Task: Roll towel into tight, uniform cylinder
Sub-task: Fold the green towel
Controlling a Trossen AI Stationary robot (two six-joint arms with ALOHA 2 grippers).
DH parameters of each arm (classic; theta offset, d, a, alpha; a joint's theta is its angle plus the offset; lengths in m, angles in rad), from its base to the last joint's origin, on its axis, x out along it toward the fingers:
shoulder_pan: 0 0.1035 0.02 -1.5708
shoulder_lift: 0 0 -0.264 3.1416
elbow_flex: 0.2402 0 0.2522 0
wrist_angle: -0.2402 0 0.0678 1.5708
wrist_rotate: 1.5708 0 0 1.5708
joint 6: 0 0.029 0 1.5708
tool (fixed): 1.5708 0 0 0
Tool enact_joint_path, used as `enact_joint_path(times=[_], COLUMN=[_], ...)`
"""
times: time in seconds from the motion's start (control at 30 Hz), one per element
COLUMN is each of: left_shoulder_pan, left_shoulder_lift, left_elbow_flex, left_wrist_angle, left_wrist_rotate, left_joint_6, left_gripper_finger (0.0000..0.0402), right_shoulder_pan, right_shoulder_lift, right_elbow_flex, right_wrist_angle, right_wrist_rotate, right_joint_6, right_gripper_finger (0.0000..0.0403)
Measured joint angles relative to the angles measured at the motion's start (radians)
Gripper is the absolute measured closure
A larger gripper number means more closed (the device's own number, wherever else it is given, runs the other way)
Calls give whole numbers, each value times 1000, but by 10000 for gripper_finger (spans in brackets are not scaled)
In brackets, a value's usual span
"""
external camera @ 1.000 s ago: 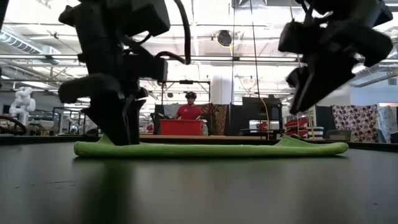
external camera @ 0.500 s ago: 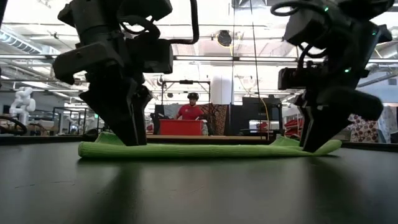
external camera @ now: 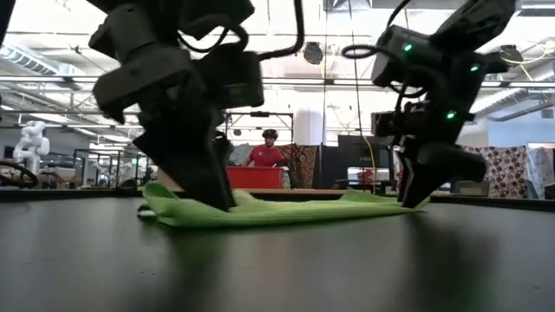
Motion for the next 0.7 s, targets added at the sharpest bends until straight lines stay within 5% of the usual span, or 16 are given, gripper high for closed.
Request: enact_joint_path(times=[0.47,0.7], left_shoulder_pan=[3,-23], left_shoulder_lift=[0,-1], left_elbow_flex=[73,100], left_wrist_angle=[152,67], left_wrist_rotate=[15,-34], left_joint_6=[115,213], left_gripper_finger=[188,188], right_shoulder_pan=[-233,-151], right_shoulder_lift=[-59,-146], right_elbow_flex=[-1,0], right_wrist_angle=[143,339], right_wrist_rotate=[97,-278], right_joint_6=[-208,-177], right_gripper_finger=[301,301])
